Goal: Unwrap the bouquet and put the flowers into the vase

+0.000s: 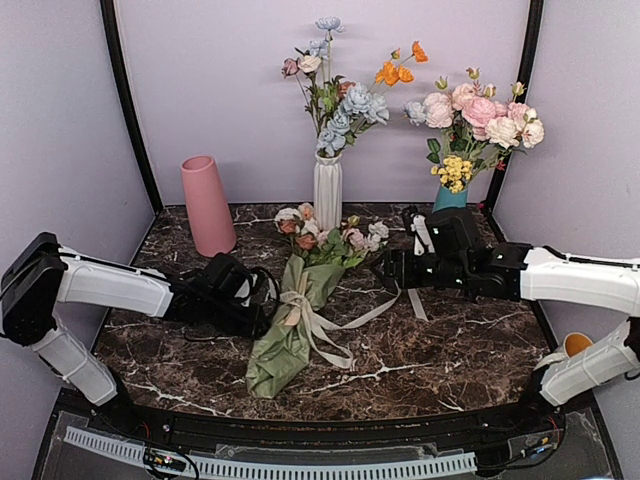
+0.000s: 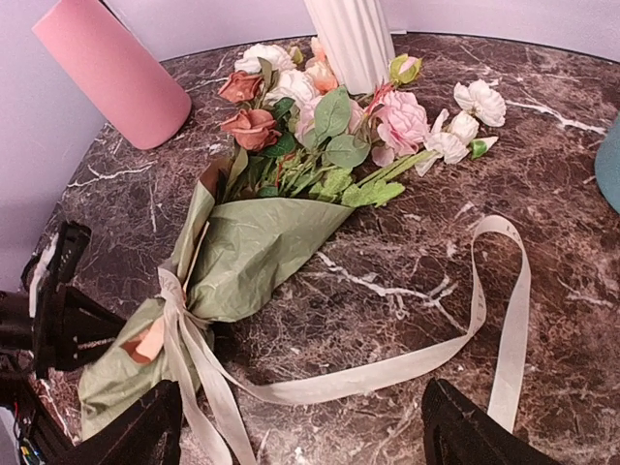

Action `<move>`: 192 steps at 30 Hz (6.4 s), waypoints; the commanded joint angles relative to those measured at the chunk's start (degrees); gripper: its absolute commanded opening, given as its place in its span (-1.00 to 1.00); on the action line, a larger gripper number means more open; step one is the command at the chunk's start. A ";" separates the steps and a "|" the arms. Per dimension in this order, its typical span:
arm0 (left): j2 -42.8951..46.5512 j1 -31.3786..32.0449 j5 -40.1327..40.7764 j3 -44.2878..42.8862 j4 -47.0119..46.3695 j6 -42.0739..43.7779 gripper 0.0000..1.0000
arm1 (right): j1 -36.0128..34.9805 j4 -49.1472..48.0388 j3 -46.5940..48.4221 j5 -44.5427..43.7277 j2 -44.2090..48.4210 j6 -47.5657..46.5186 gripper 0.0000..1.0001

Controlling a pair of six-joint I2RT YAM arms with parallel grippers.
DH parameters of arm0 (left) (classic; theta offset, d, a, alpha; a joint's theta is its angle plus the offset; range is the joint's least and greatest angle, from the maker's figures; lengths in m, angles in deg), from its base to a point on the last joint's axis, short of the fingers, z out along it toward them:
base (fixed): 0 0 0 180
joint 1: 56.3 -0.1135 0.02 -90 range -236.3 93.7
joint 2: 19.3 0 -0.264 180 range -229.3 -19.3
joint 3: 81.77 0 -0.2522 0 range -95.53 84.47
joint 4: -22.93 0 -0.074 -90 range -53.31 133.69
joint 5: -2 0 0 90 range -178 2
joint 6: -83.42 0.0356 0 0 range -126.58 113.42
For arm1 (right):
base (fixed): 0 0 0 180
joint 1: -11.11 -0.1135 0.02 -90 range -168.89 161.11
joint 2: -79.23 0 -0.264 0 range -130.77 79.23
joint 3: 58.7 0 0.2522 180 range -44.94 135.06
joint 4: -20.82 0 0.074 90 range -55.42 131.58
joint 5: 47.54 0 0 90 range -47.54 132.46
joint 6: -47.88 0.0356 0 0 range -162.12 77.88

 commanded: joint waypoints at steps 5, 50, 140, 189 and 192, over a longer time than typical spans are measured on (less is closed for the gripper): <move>-9.52 10.44 -18.71 -8.83 -13.67 -2.05 -0.51 | -0.43 2.52 -4.07 -6.34 9.48 3.62 0.70; -22.98 4.57 -21.18 -28.95 -3.36 37.22 -0.33 | -0.45 0.98 -10.97 -3.29 15.96 5.26 0.72; 11.60 2.28 12.78 -4.18 -6.40 21.10 0.29 | -15.57 -3.52 -6.89 10.10 -17.22 13.73 -0.11; -9.62 8.71 -15.05 -2.69 -36.57 27.89 -0.23 | -14.96 -4.91 -8.65 -9.79 -15.03 23.47 0.44; -10.40 8.70 -16.92 -3.40 -36.22 28.05 -0.23 | -15.02 -8.51 -14.24 -6.91 -13.96 23.05 -0.11</move>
